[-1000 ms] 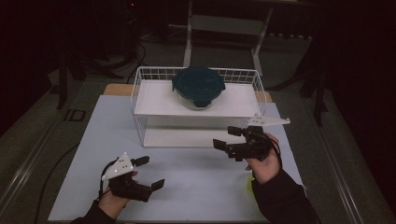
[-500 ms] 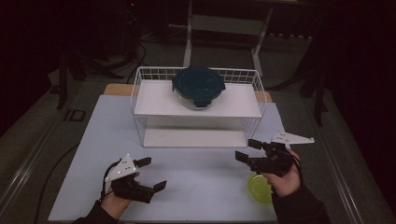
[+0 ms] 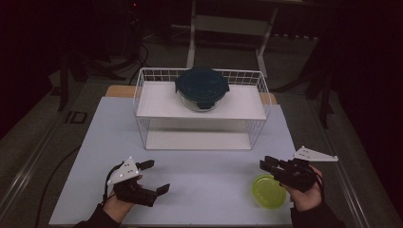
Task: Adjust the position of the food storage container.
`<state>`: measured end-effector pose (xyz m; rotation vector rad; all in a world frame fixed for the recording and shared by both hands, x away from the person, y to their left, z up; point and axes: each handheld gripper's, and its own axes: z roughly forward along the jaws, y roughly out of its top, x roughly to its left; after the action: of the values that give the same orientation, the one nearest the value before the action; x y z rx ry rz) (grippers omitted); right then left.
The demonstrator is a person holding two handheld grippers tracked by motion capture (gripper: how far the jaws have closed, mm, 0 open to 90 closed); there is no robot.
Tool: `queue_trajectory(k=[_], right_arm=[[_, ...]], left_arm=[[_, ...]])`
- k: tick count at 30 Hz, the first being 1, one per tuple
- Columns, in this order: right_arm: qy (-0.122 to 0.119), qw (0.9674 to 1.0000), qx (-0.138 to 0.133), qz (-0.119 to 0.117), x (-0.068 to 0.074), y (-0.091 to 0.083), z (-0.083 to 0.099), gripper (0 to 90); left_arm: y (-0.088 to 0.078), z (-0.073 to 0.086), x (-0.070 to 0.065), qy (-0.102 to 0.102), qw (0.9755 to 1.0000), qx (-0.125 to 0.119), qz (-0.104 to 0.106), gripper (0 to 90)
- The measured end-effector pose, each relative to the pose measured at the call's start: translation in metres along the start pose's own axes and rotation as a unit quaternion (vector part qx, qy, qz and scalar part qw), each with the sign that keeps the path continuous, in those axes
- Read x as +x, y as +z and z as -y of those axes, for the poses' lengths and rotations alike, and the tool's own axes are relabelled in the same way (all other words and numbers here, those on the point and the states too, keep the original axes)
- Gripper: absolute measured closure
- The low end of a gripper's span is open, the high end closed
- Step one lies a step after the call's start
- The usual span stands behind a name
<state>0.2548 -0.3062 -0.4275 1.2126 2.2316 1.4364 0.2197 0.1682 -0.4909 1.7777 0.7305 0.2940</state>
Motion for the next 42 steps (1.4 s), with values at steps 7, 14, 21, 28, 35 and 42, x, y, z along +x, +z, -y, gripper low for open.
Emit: queue_trajectory(k=[7,14,21,28,35,42], right_arm=[[0.018,0.9996,0.013,0.017,-0.014,-0.013,0.021,83.4],[0.040,0.9982,0.020,0.039,-0.028,-0.026,0.044,89.9],[0.066,0.9953,0.031,0.064,-0.041,-0.040,0.068,90.0],[0.092,0.9918,0.048,0.075,-0.048,-0.045,0.092,90.0],[0.103,0.9888,0.085,0.068,-0.048,-0.031,0.113,90.0],[0.103,0.9880,0.103,0.051,-0.044,-0.017,0.119,90.0]], left_arm=[[0.000,0.000,0.000,-0.001,1.0000,0.003,-0.001,0.8],[0.001,0.000,0.000,0.000,1.0000,0.001,0.001,0.8],[0.001,0.000,0.000,0.000,1.0000,0.002,0.001,0.8],[0.000,0.000,0.000,0.002,1.0000,-0.001,0.001,0.8],[0.000,0.000,0.000,0.002,1.0000,0.001,0.000,0.8],[-0.001,0.000,0.001,0.001,1.0000,0.000,-0.001,0.8]])
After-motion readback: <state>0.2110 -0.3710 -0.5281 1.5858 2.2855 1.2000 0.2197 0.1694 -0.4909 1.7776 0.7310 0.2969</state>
